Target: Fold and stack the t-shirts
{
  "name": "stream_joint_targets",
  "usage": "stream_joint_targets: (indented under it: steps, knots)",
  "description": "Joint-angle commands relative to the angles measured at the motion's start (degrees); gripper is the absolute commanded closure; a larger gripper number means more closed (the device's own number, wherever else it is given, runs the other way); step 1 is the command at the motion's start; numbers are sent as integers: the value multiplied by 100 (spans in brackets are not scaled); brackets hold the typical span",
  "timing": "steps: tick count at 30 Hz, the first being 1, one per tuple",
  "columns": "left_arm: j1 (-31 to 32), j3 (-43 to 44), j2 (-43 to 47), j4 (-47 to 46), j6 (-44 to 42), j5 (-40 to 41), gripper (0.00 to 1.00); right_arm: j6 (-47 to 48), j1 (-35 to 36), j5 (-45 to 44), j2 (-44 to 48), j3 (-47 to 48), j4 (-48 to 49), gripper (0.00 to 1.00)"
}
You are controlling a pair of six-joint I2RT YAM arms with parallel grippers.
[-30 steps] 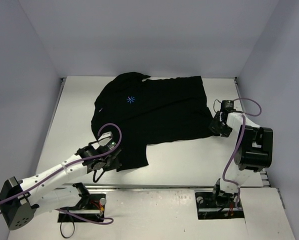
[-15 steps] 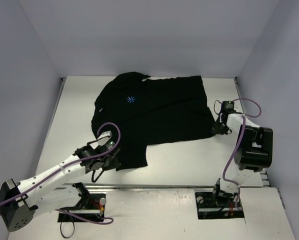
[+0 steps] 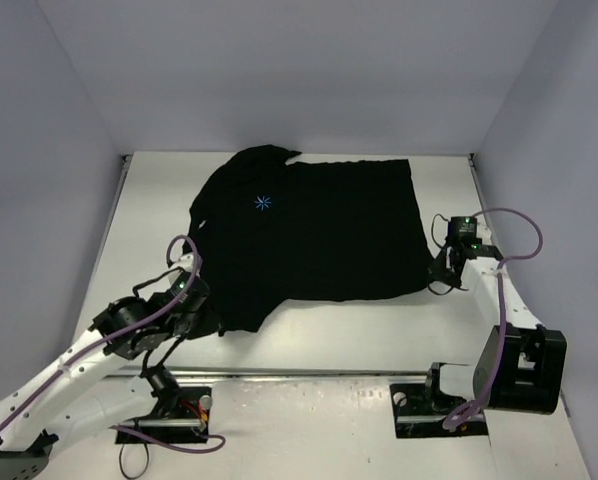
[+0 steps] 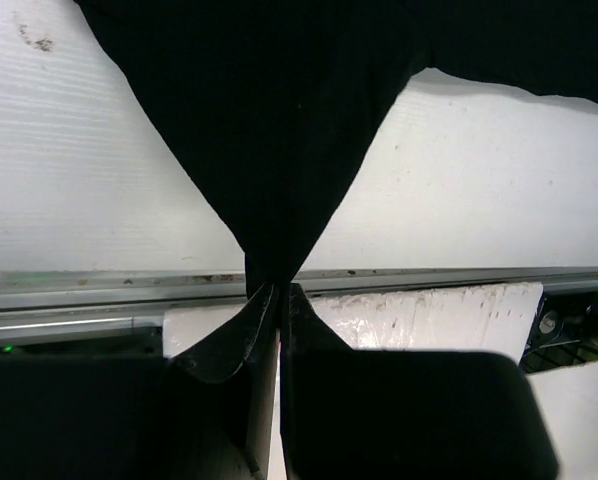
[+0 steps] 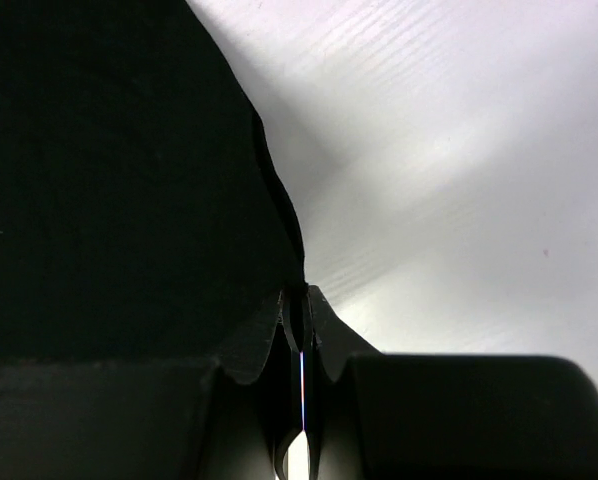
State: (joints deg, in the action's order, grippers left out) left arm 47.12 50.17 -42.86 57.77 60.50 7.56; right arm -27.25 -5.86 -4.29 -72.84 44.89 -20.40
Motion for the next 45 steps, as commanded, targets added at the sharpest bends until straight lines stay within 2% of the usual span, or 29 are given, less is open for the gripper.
stream_joint_targets:
  steps: [1,5,7,14,22,31,45]
  knots:
    - [-90,542,-243,314,-164,263,100,-140,32,-265,-90,372,-403,100]
    - [-360,1409,-993,261,-748,563,100,-55,41,-240,-261,721,-454,100]
    - [-709,2029,-1529,148,-1310,639,100,31,41,-213,-435,947,-523,100]
    - [-1710,2803,-2565,-306,-2260,276,100,231,87,-88,-1086,1673,-570,100]
    - [-2317,2998,-3047,-661,-2734,17,100,340,257,-34,-1762,2272,-577,100]
    - [-2657,3375,-3536,-866,-3064,-93,100,361,287,-63,-2400,2966,-593,100]
    - [-3083,3856,-4349,-1330,-3471,-289,100,323,228,-233,-2995,3154,-591,100]
